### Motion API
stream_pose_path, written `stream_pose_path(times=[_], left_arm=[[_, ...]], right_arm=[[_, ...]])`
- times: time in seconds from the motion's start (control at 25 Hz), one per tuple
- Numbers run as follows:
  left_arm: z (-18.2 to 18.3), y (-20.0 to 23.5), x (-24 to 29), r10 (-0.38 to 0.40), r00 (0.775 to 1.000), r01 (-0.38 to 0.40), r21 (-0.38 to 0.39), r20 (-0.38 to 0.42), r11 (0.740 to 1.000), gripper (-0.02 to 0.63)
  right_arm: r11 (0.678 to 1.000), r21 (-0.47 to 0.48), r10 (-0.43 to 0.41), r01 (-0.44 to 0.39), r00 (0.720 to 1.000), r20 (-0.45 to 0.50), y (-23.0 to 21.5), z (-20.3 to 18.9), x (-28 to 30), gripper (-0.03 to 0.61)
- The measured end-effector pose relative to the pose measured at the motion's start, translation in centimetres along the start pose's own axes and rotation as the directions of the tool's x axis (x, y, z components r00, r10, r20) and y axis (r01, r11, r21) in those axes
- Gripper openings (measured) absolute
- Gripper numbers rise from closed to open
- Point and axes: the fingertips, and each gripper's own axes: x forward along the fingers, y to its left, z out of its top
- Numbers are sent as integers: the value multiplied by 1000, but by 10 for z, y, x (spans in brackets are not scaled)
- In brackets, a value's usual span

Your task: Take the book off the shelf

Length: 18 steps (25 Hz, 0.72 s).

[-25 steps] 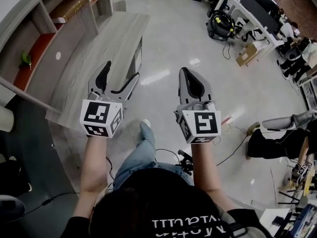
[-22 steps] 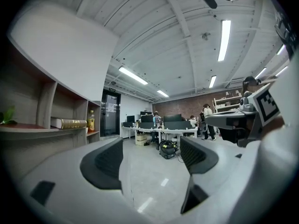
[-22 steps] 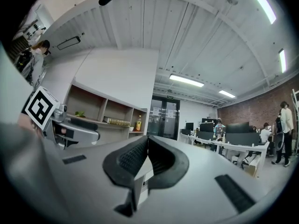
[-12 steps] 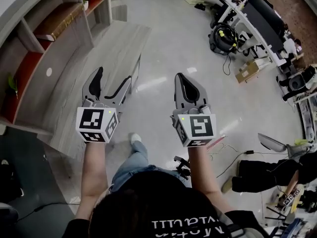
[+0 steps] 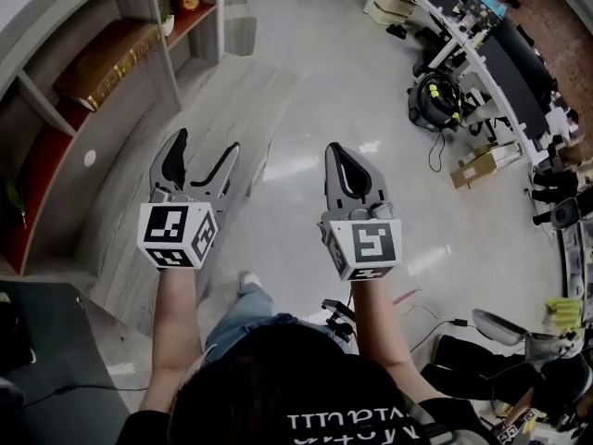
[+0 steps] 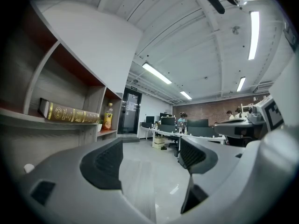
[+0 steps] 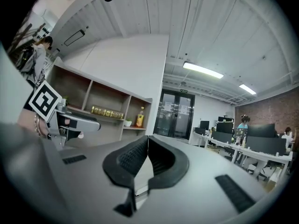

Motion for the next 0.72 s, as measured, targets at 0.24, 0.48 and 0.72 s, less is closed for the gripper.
stream_pose_path(times=[0.24,0.48,0.72], left_arm=[[3,31,24,52,999,-51,27,-9,998,387],[15,74,22,150,989,-150,4,14,989,387],[23,105,19,250,968,-251,9,28,968,387]], right_arm=[[998,20,55,-55,998,15,0,1,54,15],[987,-2,161,-162,986,51,26,12,97,15],[964,-8,266,-267,959,93,45,24,139,16]])
